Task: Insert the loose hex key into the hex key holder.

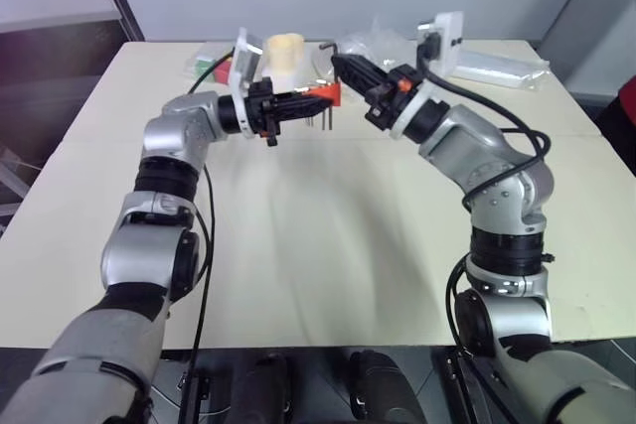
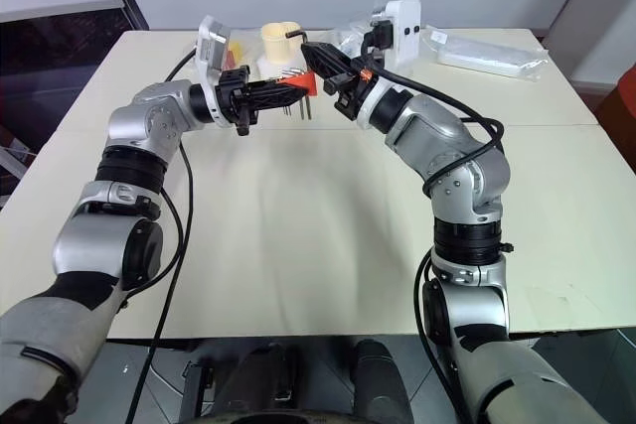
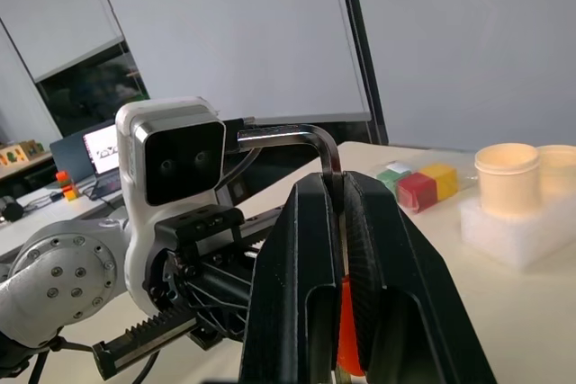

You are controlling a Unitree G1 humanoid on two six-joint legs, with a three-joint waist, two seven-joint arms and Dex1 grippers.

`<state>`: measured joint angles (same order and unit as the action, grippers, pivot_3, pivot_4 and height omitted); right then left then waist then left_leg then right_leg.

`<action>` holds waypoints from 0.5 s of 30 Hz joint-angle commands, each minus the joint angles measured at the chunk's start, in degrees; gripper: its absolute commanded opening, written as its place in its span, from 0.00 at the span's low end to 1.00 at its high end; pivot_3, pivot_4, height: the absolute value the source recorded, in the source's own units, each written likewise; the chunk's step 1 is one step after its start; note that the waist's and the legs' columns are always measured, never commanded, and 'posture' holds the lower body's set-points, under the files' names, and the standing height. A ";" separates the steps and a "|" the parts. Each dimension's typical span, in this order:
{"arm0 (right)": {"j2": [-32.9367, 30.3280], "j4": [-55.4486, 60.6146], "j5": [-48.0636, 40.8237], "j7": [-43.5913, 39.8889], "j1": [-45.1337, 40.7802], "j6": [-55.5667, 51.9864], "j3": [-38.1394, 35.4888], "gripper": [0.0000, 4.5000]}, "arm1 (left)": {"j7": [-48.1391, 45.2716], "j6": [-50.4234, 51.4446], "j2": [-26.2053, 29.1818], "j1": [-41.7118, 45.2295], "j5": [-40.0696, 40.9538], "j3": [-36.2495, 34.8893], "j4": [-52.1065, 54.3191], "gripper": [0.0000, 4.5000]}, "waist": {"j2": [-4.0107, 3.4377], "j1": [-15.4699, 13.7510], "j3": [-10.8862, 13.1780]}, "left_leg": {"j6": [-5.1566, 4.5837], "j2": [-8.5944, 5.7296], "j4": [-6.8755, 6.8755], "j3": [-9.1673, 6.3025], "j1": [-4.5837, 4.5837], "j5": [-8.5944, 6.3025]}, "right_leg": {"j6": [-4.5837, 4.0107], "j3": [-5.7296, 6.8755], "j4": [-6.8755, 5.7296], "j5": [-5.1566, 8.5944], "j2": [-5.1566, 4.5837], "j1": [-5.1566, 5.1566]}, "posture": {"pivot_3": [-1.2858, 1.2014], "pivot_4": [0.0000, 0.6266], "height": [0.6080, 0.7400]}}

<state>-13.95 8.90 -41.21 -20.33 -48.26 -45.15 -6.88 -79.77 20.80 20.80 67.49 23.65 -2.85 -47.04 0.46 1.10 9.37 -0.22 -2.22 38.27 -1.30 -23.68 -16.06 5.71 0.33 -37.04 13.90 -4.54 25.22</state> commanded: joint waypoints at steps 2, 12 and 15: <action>-0.04 1.62 -0.36 -1.84 -0.86 1.36 0.22 0.23 | 0.10 -0.93 0.26 0.54 0.20 -1.00 2.27 0.00 | 0.00 0.01 0.00 | 0.00 0.00 0.00 0.00 0.01 0.00 | 0.00 0.00 -0.01 0.00 0.00 0.00 | 0.52 0.24 1.00; -9.63 6.02 -3.40 -8.18 2.81 -1.51 -2.82 0.93 | 1.34 -0.69 1.01 -0.08 -0.65 -1.14 2.28 0.00 | 0.00 -0.32 0.00 | 0.00 -0.02 0.02 0.00 0.01 0.00 | 0.00 -0.01 -0.02 0.00 -0.02 -0.02 | 0.52 0.24 1.00; -20.61 9.47 0.03 -17.19 10.03 0.05 -0.79 0.93 | 4.62 0.22 1.16 -3.20 -0.89 -1.53 3.48 0.00 | 0.00 -0.46 0.00 | -0.04 -0.02 0.02 -0.02 0.01 -0.02 | 0.00 -0.01 0.00 0.00 -0.02 -0.05 | 0.52 0.24 1.00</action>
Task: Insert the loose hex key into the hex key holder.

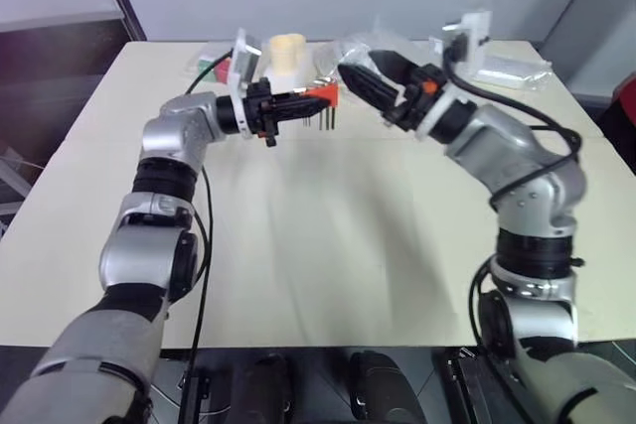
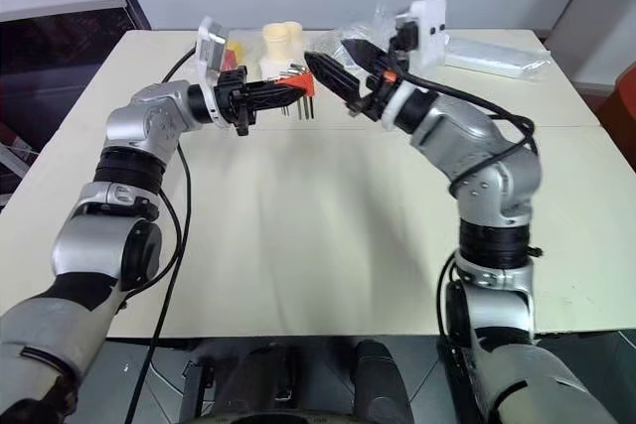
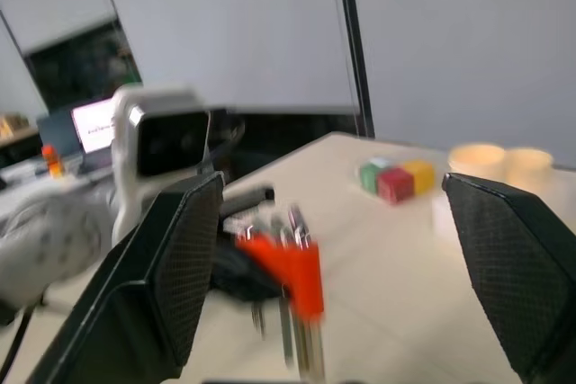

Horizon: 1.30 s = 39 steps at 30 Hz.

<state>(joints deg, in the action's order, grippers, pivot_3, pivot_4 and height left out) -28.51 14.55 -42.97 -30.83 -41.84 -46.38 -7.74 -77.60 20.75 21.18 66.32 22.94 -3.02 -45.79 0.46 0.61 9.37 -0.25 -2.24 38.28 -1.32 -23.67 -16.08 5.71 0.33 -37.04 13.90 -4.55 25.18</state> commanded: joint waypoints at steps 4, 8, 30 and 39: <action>-10.51 4.35 4.66 -9.06 8.79 3.94 0.95 0.93 | 7.26 7.16 0.34 -8.87 1.40 -1.21 8.57 0.00 | 0.03 0.62 0.01 | -0.05 0.05 0.00 0.25 0.19 -0.03 | 0.01 -0.08 0.05 0.01 -0.01 -0.11 | 0.52 0.24 1.00; -10.92 4.89 7.20 -9.06 11.68 5.46 1.78 0.93 | 10.63 17.01 -0.55 -16.47 5.60 -2.29 18.25 0.00 | 0.03 0.51 0.01 | -0.03 0.14 0.01 0.28 0.27 -0.01 | 0.00 -0.12 -0.01 0.01 0.05 -0.10 | 0.52 0.24 1.00; -9.21 4.35 12.00 -8.91 13.75 7.73 3.96 0.94 | 13.09 8.88 0.79 -21.77 -3.50 3.73 4.65 0.49 | 0.04 -0.11 0.00 | 0.00 0.05 0.12 0.23 0.34 0.00 | 0.00 -0.13 0.14 0.02 -0.06 -0.27 | 0.52 0.24 1.00; -10.14 4.35 12.69 -9.26 16.52 7.99 2.35 0.94 | 18.98 1.37 3.30 -23.16 -3.92 -0.65 7.63 0.98 | 0.05 0.05 -0.01 | 0.00 0.05 0.13 0.22 0.39 0.00 | 0.00 -0.14 0.09 0.02 -0.08 -0.30 | 0.52 0.24 1.00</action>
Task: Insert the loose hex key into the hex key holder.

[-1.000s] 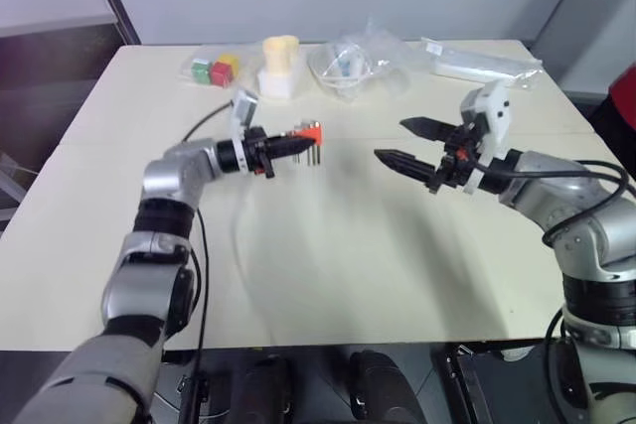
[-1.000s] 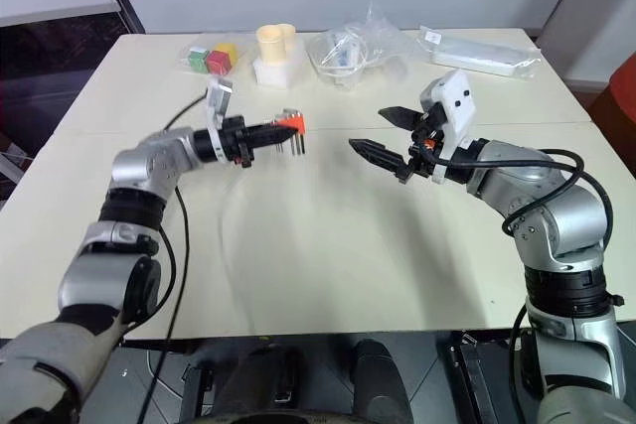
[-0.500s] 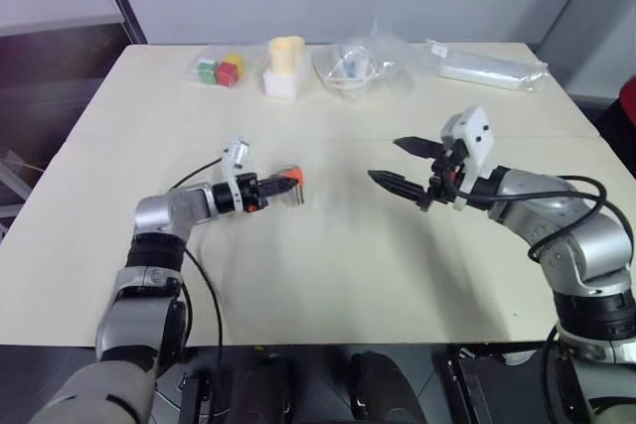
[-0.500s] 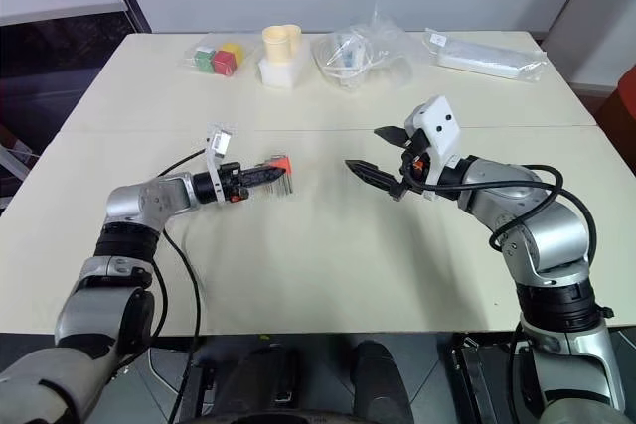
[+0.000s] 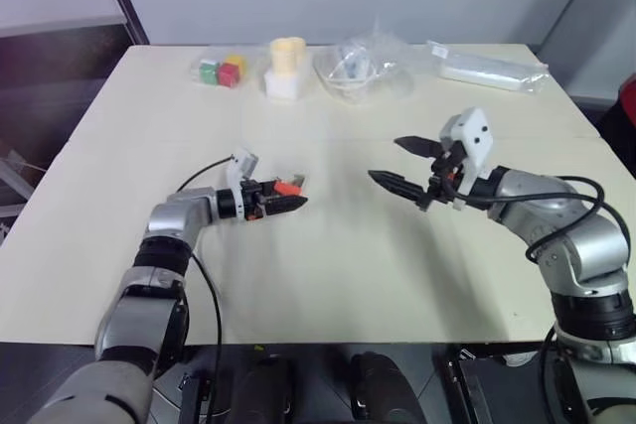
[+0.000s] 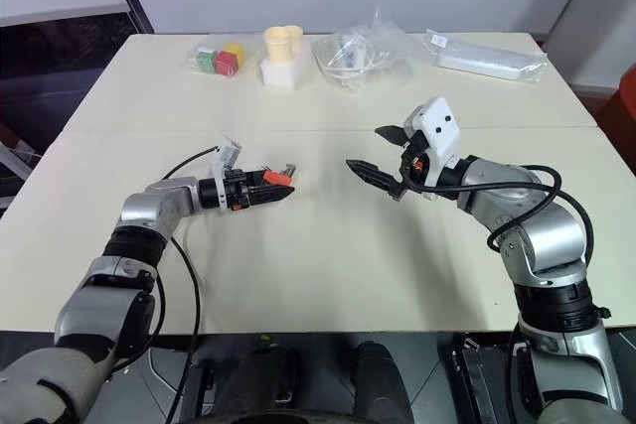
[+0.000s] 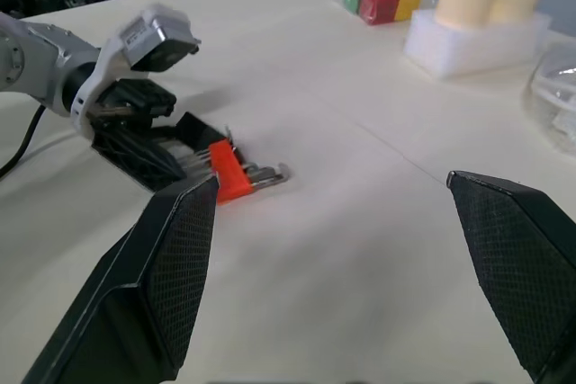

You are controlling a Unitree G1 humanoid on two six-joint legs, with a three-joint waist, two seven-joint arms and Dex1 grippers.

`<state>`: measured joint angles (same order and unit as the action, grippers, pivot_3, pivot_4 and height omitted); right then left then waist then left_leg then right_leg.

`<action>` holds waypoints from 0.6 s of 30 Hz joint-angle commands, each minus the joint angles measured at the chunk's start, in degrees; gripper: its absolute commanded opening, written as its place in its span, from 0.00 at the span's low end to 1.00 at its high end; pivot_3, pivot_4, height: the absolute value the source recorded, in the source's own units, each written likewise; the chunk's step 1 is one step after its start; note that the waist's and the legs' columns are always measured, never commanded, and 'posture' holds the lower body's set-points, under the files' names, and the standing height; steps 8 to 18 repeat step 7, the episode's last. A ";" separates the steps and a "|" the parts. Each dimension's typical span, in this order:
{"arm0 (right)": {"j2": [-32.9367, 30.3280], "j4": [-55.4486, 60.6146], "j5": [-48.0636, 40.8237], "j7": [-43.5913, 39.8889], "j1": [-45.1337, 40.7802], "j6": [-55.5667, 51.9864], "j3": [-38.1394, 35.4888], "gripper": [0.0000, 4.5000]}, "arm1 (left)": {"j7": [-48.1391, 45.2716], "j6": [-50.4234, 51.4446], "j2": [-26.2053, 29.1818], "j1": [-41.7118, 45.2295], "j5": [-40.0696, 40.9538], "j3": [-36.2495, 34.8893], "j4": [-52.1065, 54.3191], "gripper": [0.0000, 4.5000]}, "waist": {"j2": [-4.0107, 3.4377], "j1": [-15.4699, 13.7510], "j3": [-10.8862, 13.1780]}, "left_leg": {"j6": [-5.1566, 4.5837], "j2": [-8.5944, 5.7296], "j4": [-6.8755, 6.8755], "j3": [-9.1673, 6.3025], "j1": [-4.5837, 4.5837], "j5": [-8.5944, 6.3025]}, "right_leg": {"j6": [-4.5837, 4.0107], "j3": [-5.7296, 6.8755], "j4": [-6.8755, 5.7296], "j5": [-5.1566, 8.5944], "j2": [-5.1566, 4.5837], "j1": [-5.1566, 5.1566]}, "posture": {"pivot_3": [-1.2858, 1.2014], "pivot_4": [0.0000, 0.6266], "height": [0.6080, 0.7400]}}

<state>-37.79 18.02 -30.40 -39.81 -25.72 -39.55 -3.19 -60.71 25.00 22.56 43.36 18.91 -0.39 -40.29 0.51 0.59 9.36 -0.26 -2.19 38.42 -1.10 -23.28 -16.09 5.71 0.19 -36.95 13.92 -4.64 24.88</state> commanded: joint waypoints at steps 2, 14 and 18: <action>-1.53 0.24 0.57 -0.47 1.19 1.49 -2.86 0.94 | 3.27 -3.83 3.59 -1.38 0.29 -4.70 4.67 0.98 | 0.00 0.09 0.00 | 0.00 0.01 -0.01 0.00 -0.01 0.00 | 0.00 0.00 0.00 0.00 0.00 0.02 | 0.52 0.24 1.00; -2.95 -0.22 1.56 -0.13 4.04 1.95 -4.82 0.94 | 7.10 -4.47 6.69 -7.39 0.76 -7.33 15.45 0.98 | 0.00 -0.01 0.00 | 0.01 0.01 -0.02 -0.01 -0.01 0.00 | 0.00 -0.03 0.01 0.00 -0.08 0.01 | 0.52 0.24 1.00; -2.95 -0.22 1.56 -0.13 4.04 1.95 -4.82 0.94 | 7.10 -4.47 6.69 -7.39 0.76 -7.33 15.45 0.98 | 0.00 -0.01 0.00 | 0.01 0.01 -0.02 -0.01 -0.01 0.00 | 0.00 -0.03 0.01 0.00 -0.08 0.01 | 0.52 0.24 1.00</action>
